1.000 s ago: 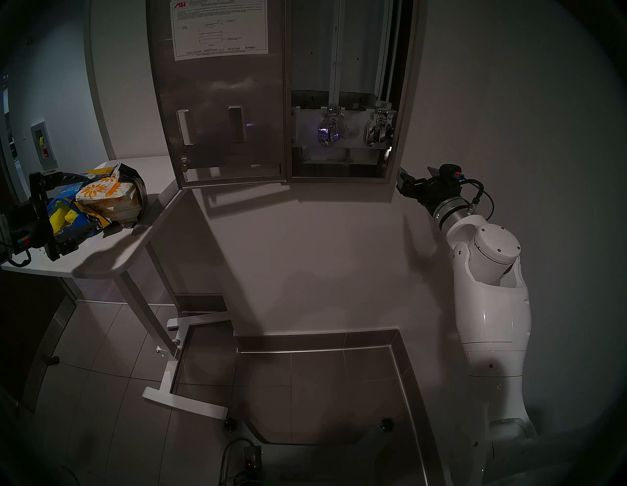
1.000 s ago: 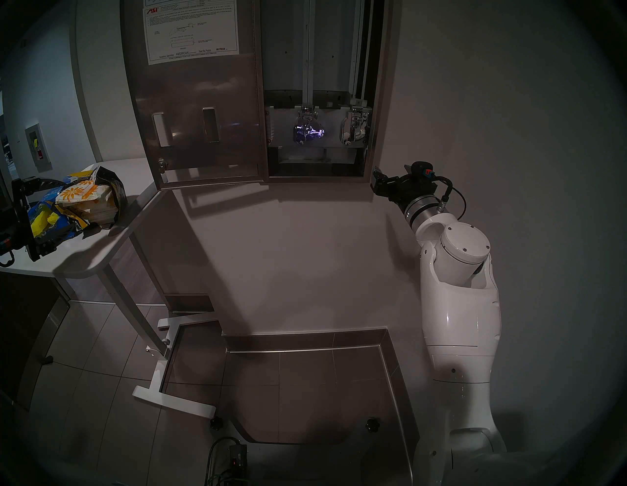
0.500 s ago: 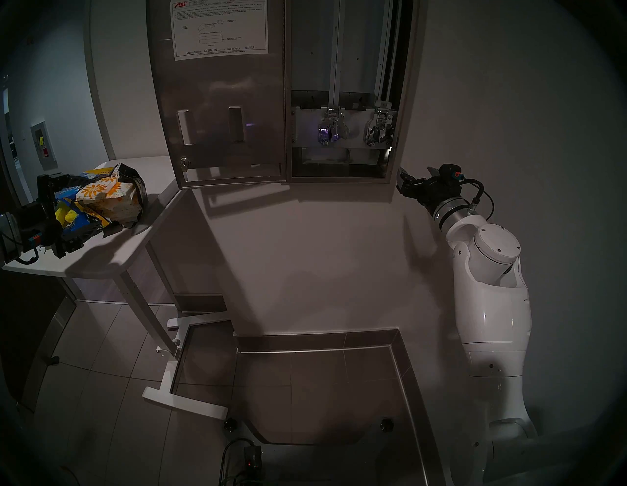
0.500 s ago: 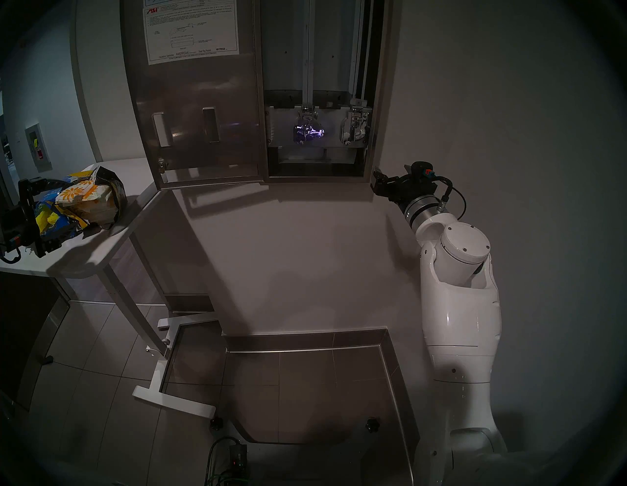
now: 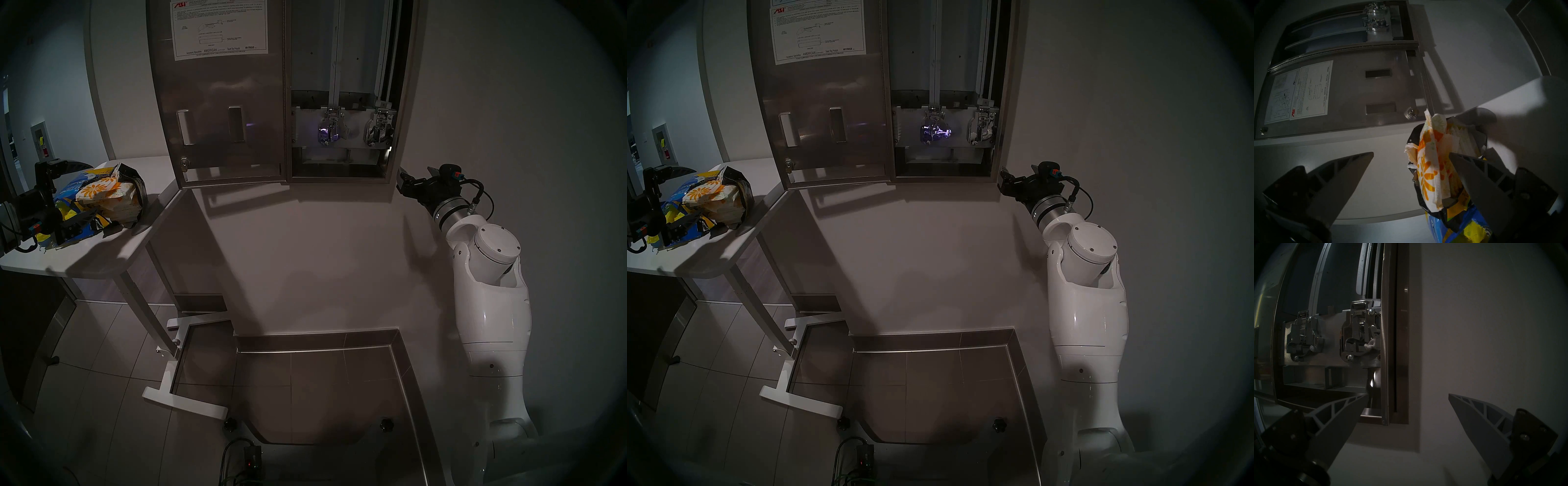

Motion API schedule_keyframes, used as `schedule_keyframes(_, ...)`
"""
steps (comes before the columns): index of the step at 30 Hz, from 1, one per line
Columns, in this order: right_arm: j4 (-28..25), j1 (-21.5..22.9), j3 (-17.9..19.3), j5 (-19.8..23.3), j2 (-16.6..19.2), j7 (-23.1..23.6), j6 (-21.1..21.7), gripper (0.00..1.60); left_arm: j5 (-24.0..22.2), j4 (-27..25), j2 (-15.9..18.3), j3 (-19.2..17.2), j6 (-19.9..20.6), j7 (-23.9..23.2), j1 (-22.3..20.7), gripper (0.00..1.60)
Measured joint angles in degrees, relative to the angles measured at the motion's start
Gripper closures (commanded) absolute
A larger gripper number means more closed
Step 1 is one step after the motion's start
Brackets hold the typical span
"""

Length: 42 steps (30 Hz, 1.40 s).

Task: Open the dispenser door, put the pads inside, close the door

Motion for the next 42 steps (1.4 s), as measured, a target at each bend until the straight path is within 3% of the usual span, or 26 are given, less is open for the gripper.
schedule_keyframes(17, 0.00, -0.02, -0.14, 0.12, 0.17, -0.19, 0.00, 0.00, 4.02, 0.21, -1.10, 0.09, 0.06, 2.07, -1.49, 0.00)
schedule_keyframes(32, 0.00, -0.04, -0.25, 0.28, 0.33, -0.32, 0.00, 0.00, 8.38, 0.53, -2.63, 3.69, 1.71, 5.64, -4.07, 0.00)
schedule_keyframes(42, 0.00, -0.05, -0.30, 0.38, 0.41, -0.41, -0.01, 0.00, 9.51, -0.05, -3.27, 3.88, 2.55, 6.55, -4.84, 0.00)
